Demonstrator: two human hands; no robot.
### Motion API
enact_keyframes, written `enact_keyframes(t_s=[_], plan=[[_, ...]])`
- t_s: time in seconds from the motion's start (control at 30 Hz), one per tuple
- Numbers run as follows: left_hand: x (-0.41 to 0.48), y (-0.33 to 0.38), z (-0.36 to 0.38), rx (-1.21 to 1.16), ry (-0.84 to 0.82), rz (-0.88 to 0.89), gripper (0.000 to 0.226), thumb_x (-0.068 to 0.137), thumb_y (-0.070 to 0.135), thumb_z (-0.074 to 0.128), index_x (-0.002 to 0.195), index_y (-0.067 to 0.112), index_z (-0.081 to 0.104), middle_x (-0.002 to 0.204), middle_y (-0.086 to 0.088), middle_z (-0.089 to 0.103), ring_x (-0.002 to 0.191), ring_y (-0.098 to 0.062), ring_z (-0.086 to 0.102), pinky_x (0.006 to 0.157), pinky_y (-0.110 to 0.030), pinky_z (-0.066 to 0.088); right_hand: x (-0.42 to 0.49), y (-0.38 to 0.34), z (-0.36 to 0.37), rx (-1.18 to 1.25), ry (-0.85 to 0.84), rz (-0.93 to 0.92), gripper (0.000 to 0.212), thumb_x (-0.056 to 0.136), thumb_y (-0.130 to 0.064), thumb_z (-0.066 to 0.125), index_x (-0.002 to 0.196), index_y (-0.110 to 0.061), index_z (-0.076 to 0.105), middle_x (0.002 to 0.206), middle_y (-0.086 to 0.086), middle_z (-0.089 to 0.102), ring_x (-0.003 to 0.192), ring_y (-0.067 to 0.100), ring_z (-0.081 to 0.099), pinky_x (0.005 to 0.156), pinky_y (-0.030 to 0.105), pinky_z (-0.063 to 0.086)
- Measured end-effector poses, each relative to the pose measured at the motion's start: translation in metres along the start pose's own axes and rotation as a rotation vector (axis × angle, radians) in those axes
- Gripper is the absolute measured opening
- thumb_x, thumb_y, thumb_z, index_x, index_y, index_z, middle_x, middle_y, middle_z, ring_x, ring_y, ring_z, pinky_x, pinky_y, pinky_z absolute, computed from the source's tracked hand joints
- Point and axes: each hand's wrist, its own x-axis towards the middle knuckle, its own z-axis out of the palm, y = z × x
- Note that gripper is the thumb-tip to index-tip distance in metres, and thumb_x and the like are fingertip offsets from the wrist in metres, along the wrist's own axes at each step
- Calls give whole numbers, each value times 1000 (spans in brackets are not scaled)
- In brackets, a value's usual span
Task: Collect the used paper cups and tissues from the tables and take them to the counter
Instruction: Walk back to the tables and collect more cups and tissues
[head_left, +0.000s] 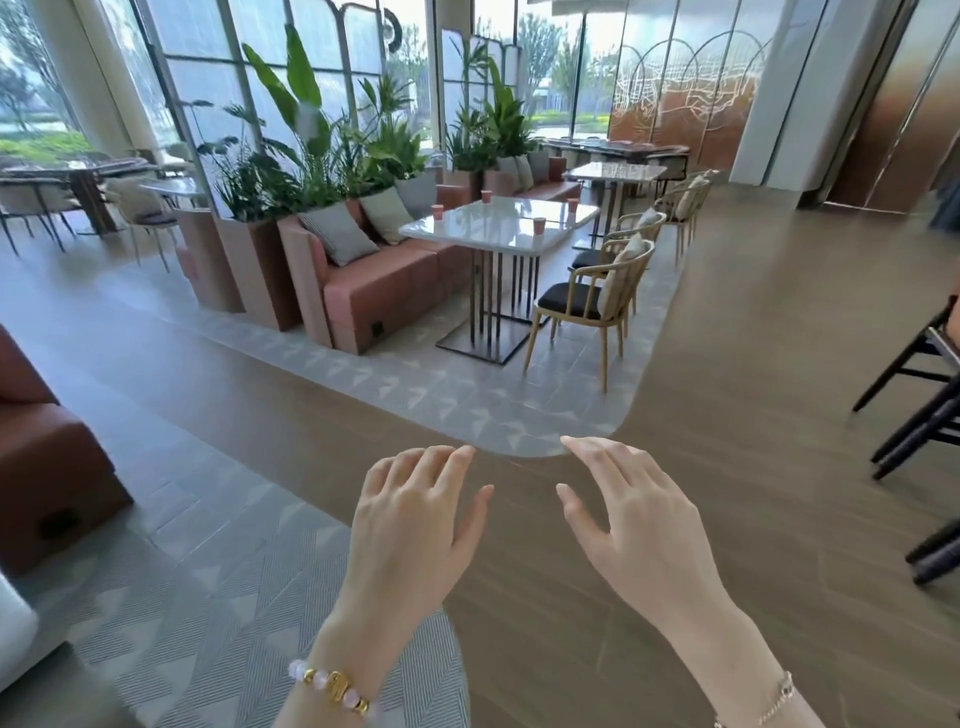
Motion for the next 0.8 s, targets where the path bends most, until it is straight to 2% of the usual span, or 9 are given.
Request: enact_keyframes(t_s=[0.07, 0.17, 0.23, 0.33, 0.4, 0.47, 0.53, 0.63, 0.8], plan=[[28, -13, 22, -3, -5, -11, 39, 88, 41, 46, 110, 16, 66, 103, 5, 68, 95, -17, 63, 86, -35, 47, 28, 13, 21, -5, -5, -3, 37, 86, -33, 63, 121, -20, 62, 114, -7, 67, 106, 17, 63, 80, 29, 52], [68, -36, 57, -5, 0, -22, 36, 86, 39, 50, 110, 15, 66, 102, 5, 68, 95, -18, 63, 86, -35, 47, 70, 27, 54, -23, -14, -15, 43, 88, -43, 43, 120, -22, 62, 113, -9, 67, 104, 15, 63, 78, 27, 53], [96, -56, 82, -8, 4, -18, 35, 87, 38, 52, 110, 16, 65, 102, 5, 68, 95, -18, 63, 87, -35, 47, 101, 35, 79, -41, -16, -22, 41, 87, -42, 46, 119, -21, 63, 111, -8, 67, 102, 16, 64, 74, 26, 53], [142, -93, 117, -7, 29, -10, 30, 89, 36, 56, 111, 16, 64, 102, 4, 68, 96, -18, 63, 87, -36, 47, 153, 46, 119, -46, -34, -33, 39, 83, -31, 69, 119, -19, 63, 112, -6, 68, 102, 18, 65, 75, 29, 55], [180, -119, 137, 0, 41, -2, 30, 88, 35, 58, 110, 16, 65, 101, 4, 68, 95, -19, 64, 86, -36, 48, 195, 49, 144, -43, -36, -17, 42, 81, -30, 72, 120, -19, 63, 112, -6, 68, 104, 19, 65, 76, 31, 55], [223, -145, 156, 7, 47, 4, 31, 88, 37, 56, 109, 16, 66, 101, 4, 69, 94, -19, 64, 85, -35, 49, 242, 51, 169, -36, -17, -22, 40, 83, -31, 70, 120, -19, 63, 113, -5, 68, 104, 19, 66, 76, 32, 56], [264, -169, 174, 3, 39, 18, 37, 89, 41, 48, 110, 16, 66, 101, 5, 68, 95, -18, 64, 85, -35, 49, 286, 53, 192, -35, 10, -34, 37, 88, -37, 57, 119, -19, 63, 112, -5, 68, 102, 19, 66, 75, 32, 56], [317, -202, 200, 2, 21, 46, 36, 89, 40, 50, 111, 16, 65, 102, 5, 68, 96, -18, 63, 85, -36, 48, 341, 56, 226, -40, 11, -23, 47, 87, -43, 39, 119, -19, 64, 112, -6, 68, 102, 18, 66, 74, 30, 56], [391, -247, 245, -10, -10, 52, 40, 89, 43, 44, 110, 16, 64, 101, 4, 68, 95, -19, 64, 84, -37, 49, 412, 74, 283, -47, -23, 13, 48, 87, -44, 38, 119, -19, 64, 112, -6, 68, 103, 18, 66, 75, 29, 55]])
